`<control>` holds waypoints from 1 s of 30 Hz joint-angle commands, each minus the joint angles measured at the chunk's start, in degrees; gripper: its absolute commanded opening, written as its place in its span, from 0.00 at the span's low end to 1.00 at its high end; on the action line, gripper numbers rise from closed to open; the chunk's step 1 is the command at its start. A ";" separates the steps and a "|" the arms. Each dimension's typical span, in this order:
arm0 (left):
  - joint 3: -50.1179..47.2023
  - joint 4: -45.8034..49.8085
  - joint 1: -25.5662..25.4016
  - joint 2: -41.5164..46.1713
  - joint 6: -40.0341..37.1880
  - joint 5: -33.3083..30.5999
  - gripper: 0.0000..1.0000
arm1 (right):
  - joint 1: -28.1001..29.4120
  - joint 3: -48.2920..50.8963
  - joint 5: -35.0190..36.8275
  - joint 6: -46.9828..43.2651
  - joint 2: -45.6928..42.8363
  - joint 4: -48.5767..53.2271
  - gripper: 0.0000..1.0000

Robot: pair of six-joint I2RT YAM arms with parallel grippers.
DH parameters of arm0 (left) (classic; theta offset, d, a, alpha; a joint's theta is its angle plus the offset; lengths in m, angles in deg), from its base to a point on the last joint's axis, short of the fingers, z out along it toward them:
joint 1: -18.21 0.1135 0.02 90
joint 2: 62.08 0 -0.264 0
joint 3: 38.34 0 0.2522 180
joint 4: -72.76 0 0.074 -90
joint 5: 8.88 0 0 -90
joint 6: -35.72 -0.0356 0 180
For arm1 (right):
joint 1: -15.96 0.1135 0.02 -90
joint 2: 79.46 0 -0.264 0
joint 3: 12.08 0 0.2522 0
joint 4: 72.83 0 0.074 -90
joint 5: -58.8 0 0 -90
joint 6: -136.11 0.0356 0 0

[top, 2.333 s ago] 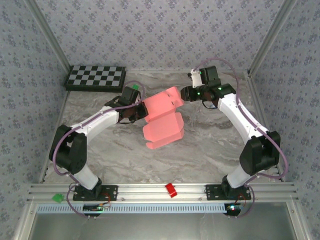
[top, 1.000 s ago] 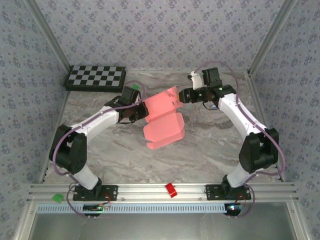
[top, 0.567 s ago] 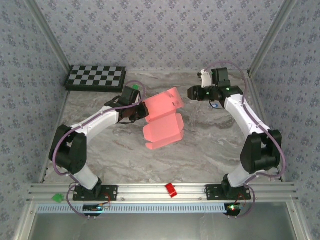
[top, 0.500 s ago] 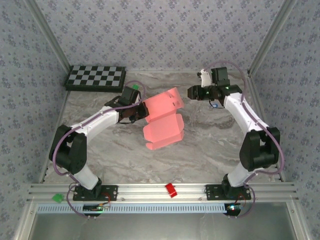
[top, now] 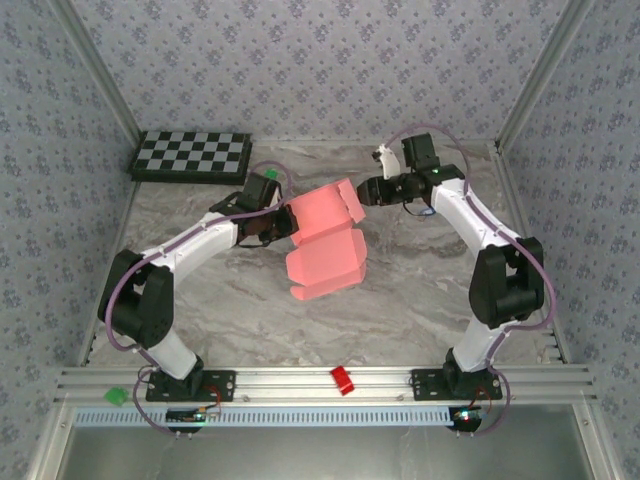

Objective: Fold the paper box

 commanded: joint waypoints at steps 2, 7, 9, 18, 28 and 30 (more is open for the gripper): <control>1.09 -0.02 0.00 0.38 0.19 -0.07 0.00 | 0.30 -1.00 -2.18 -1.74 -2.16 2.52 0.43; 1.49 0.49 -0.05 -0.16 0.43 -0.23 0.00 | 0.53 -0.09 -1.83 -1.71 -3.55 2.16 0.43; 1.55 0.69 -0.07 -0.28 0.46 -0.46 0.00 | 0.40 0.28 -1.99 -1.51 -4.27 1.86 0.43; 1.51 0.73 0.00 -0.26 0.47 -0.32 0.00 | 0.53 2.62 -8.95 -0.08 -5.16 -1.91 0.45; 1.18 0.59 -0.06 -0.27 0.63 -0.23 0.00 | 1.17 3.11 -10.88 -0.26 -4.51 -2.04 0.46; 1.11 0.56 -0.08 -0.31 0.64 -0.23 0.00 | 1.16 3.53 -11.26 -0.01 -5.04 -2.68 0.46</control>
